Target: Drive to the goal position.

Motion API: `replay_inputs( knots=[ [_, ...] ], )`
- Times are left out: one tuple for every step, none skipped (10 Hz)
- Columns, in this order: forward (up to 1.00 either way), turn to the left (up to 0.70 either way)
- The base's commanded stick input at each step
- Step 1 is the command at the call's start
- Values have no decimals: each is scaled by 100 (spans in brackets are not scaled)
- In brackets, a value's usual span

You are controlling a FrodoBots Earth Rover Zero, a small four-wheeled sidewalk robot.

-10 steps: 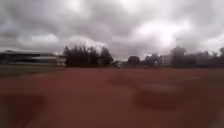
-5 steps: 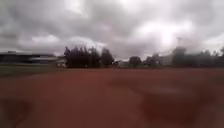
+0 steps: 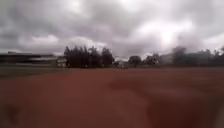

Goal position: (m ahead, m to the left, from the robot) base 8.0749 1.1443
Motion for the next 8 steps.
replay_inputs(
  knots=[
    [70, 0],
    [70, 0],
    [70, 0],
    [70, 0],
    [70, 0],
    [70, 0],
    [70, 0],
    [70, 17]
  ],
)
